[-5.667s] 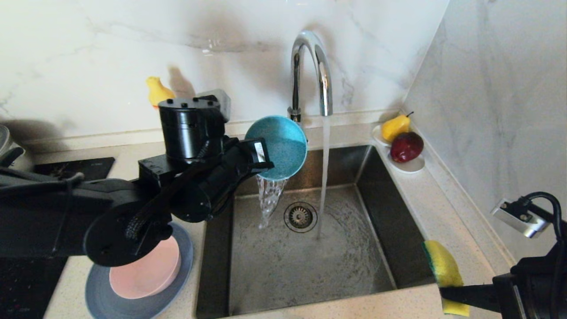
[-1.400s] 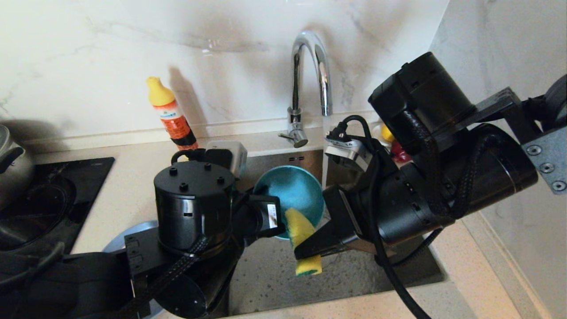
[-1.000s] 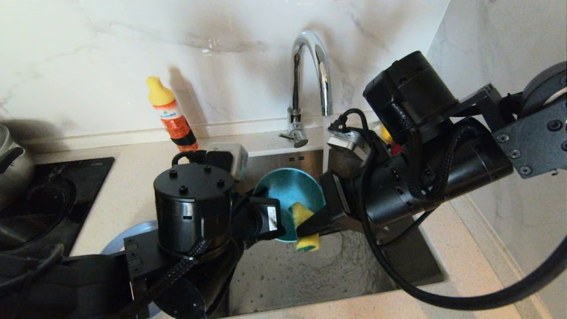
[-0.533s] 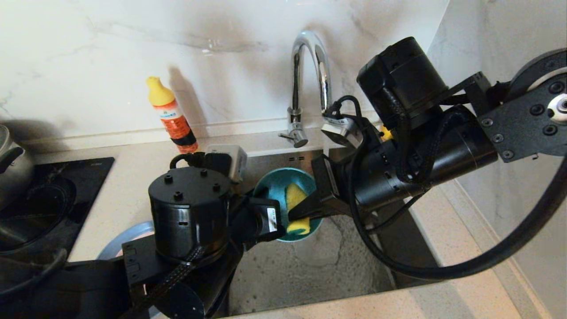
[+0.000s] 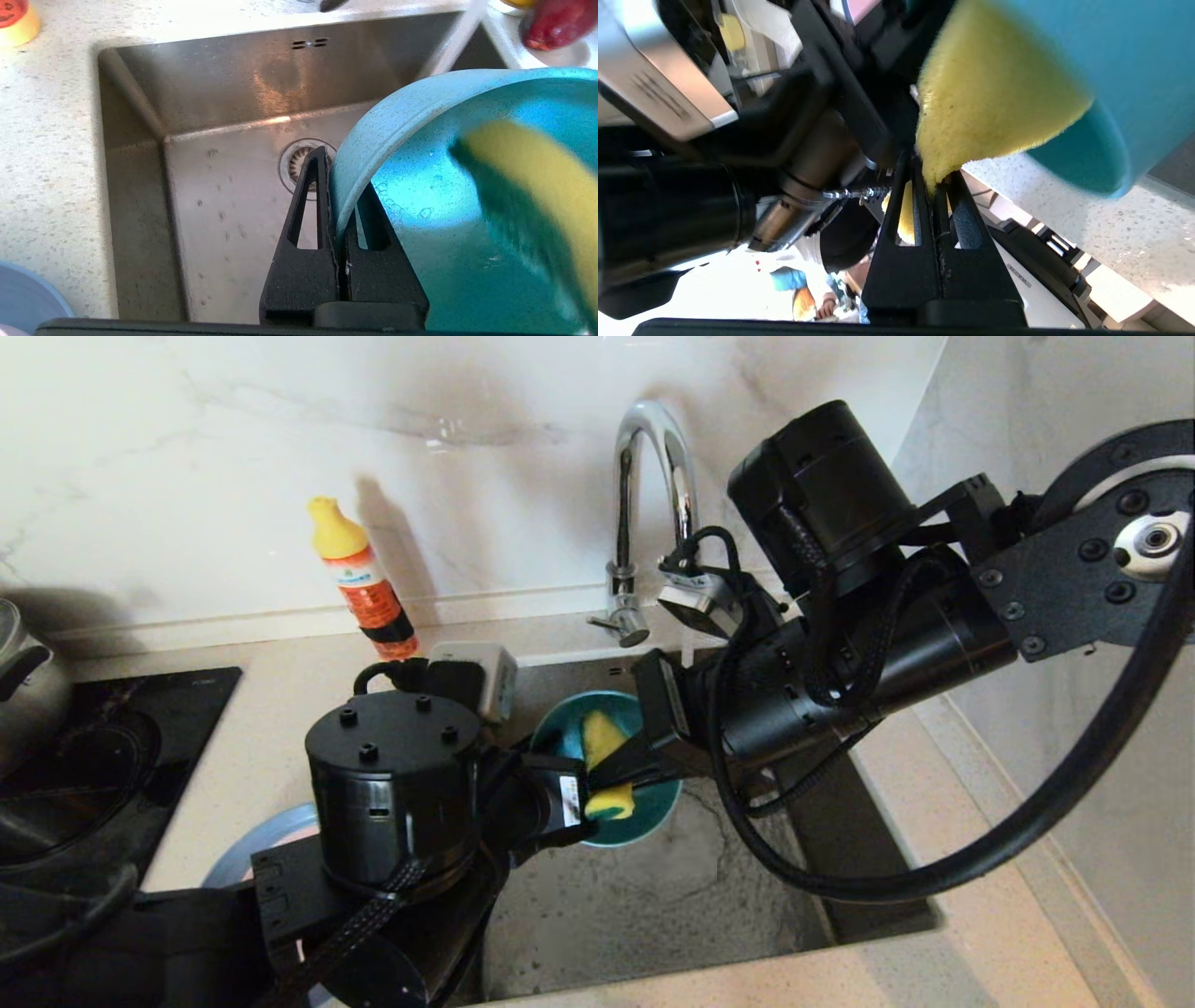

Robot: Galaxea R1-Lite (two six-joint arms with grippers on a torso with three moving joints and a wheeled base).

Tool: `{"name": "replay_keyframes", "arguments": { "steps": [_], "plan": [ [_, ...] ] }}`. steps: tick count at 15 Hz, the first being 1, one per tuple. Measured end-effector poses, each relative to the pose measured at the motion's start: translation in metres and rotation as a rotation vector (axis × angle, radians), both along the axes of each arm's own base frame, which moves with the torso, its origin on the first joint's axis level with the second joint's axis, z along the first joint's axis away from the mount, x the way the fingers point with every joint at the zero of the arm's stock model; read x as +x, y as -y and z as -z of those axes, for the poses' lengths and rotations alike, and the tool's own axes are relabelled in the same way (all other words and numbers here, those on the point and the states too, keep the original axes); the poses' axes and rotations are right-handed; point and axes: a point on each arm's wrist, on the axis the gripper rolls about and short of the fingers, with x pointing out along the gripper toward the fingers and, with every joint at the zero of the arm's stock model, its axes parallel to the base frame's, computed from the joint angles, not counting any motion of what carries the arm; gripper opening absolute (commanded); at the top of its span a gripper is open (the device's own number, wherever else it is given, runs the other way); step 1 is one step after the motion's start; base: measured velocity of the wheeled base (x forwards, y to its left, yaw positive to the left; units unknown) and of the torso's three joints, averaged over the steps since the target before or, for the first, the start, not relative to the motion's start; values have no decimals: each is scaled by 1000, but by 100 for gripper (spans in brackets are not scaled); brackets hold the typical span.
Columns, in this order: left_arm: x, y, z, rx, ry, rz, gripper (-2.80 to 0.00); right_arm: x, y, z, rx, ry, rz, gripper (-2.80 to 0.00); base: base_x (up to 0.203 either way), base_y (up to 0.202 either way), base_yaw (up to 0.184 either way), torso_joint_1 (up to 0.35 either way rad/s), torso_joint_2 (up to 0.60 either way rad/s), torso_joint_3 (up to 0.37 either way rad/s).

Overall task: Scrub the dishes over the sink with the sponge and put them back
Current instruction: Wipe the bowl

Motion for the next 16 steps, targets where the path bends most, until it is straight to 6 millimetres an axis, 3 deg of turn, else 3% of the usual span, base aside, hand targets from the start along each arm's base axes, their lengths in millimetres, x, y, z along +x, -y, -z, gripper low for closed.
{"name": "replay_keyframes", "arguments": {
  "steps": [5, 8, 11, 16],
  "plan": [
    [0, -1, -1, -17, 9, -2, -280, -1, 18, -3, -32, -28, 36, -280, 0, 0, 0, 0, 0, 0],
    [0, -1, -2, -20, 11, -3, -280, -4, 21, 6, -59, -56, 35, -280, 0, 0, 0, 0, 0, 0],
    [0, -1, -2, -23, 11, -4, -280, -8, 18, 12, -76, -74, 18, -280, 0, 0, 0, 0, 0, 0],
    [0, -1, -2, -28, 11, -5, -280, -15, -6, 22, -92, -86, -47, -280, 0, 0, 0, 0, 0, 0]
  ]
}}
